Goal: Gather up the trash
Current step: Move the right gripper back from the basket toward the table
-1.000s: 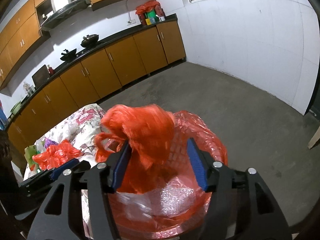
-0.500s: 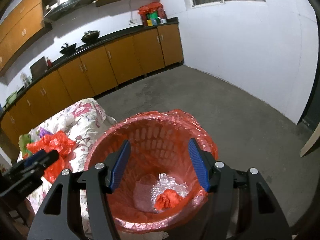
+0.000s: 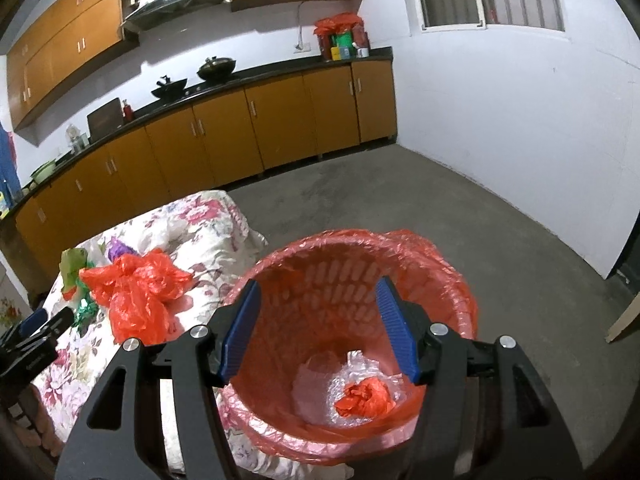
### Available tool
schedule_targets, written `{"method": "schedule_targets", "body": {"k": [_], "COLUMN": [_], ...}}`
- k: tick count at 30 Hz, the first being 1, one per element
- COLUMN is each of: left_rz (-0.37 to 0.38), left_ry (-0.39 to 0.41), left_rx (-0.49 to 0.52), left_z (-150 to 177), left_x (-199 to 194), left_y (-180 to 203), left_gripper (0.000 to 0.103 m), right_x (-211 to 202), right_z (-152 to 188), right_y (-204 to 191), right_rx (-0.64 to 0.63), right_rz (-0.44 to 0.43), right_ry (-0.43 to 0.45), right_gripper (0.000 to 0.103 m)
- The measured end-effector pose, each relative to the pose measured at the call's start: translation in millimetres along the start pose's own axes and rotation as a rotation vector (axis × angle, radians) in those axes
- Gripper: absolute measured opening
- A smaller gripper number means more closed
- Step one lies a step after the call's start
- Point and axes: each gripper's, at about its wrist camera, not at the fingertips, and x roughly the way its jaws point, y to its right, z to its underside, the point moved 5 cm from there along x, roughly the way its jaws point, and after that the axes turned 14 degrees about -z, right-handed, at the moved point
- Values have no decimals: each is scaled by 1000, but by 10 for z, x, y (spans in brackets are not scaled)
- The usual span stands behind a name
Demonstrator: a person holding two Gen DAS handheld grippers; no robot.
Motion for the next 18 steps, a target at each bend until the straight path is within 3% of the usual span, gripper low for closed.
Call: {"method": "schedule_targets", "body": {"k": [6, 18], "left_rz": [-25, -78], "left_ry": [26, 16], "left_rx": [-43, -47], "left_z": [-48, -11], "left_x": [-2, 287], "left_y": [-205, -230], "left_gripper": [82, 82], "right_x": [-55, 129], "right_z": [-27, 7], "right_y": [140, 428], "right_rx": [-2, -4], "right_rz": [38, 80], "right_ry": [16, 13], "right_gripper": [61, 61]}}
